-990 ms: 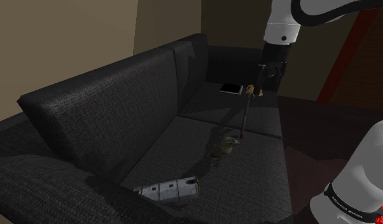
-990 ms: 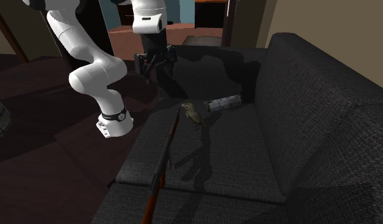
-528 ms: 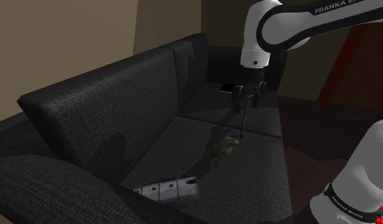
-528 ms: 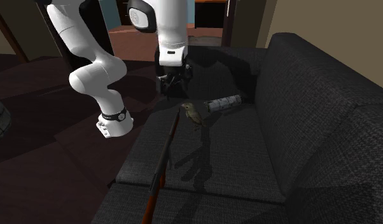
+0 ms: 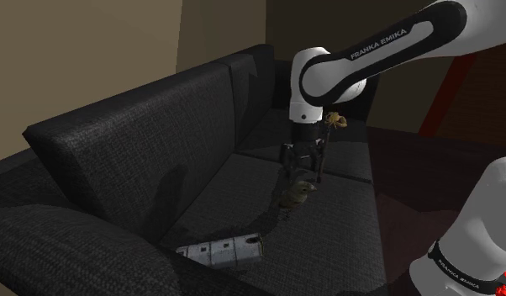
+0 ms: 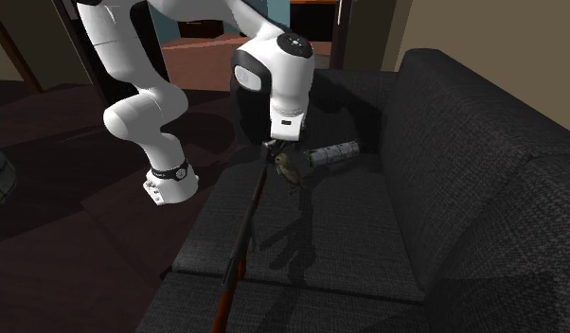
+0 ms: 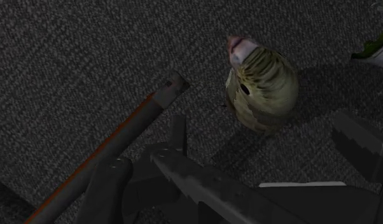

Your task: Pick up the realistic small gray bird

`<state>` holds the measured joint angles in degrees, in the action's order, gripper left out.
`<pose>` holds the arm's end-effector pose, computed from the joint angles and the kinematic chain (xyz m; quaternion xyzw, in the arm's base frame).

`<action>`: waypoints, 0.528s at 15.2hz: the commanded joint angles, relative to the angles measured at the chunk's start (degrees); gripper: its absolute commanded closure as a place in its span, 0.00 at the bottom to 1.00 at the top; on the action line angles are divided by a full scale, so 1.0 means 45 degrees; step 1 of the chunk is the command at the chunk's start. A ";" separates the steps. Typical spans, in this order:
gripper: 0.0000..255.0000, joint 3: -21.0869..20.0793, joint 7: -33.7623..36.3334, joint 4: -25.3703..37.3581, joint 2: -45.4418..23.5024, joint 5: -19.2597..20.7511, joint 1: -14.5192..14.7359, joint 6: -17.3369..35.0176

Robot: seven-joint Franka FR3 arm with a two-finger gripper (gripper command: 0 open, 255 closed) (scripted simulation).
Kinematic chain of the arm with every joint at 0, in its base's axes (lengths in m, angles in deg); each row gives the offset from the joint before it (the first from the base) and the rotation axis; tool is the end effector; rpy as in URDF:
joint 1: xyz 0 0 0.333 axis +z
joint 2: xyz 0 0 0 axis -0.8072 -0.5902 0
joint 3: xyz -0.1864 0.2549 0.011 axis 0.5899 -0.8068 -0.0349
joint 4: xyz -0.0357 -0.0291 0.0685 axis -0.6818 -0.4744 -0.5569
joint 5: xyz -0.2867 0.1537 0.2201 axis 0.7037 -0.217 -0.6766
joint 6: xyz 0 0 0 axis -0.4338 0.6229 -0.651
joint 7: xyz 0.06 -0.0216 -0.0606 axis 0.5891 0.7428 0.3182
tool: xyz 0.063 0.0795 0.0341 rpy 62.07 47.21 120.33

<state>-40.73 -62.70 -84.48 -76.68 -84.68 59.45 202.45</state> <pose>0.4338 0.1133 0.3838 -0.9805 0.1357 0.1185 0.0787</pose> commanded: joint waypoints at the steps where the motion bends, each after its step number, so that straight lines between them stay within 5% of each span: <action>1: 0.00 -0.0083 0.0078 0.0174 -0.0818 -0.0423 0.0116 0.0336; 8: 0.00 -0.0234 -0.0063 0.0080 -0.2164 -0.0912 0.0276 0.1512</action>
<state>-41.78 -62.69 -83.83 -85.82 -88.67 60.70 208.38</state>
